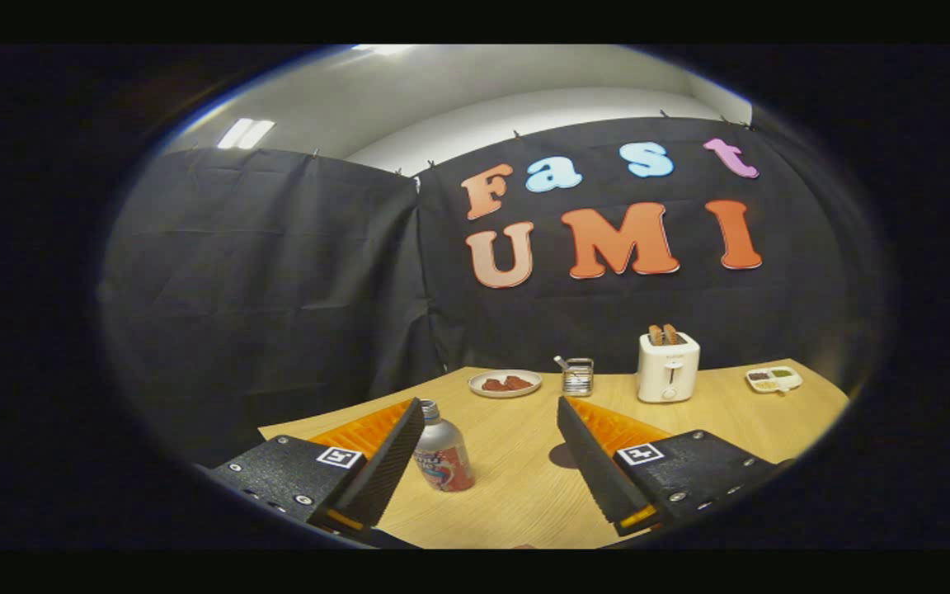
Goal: Take the bottle from table, then pour the juice into the cup, finally place the bottle on the coaster
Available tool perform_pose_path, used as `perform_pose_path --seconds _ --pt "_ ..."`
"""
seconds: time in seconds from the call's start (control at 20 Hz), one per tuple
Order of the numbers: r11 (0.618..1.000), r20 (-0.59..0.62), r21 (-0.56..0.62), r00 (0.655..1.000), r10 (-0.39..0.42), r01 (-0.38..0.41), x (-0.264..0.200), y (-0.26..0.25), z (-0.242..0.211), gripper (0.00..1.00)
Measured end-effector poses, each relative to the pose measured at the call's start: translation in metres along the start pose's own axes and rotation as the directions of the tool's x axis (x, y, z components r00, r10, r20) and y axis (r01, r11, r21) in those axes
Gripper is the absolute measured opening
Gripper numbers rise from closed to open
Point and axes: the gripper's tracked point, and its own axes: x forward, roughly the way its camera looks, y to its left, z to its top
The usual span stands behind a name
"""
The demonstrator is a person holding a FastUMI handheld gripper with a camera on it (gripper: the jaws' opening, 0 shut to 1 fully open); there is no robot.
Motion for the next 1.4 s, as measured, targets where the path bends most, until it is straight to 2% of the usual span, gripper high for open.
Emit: perform_pose_path --seconds 0.6,1.1,1.4 --pt "1.0 -0.196 -0.006 0.98 0.028 -0.03 0.048 0.038 -0.101 0.96" --pt "1.0 -0.315 0.013 0.949 0.011 -0.008 0.074 0.047 -0.153 0.96" --pt "0.996 -0.324 0.074 0.946 -0.025 0.051 0.087 0.046 -0.161 0.85"
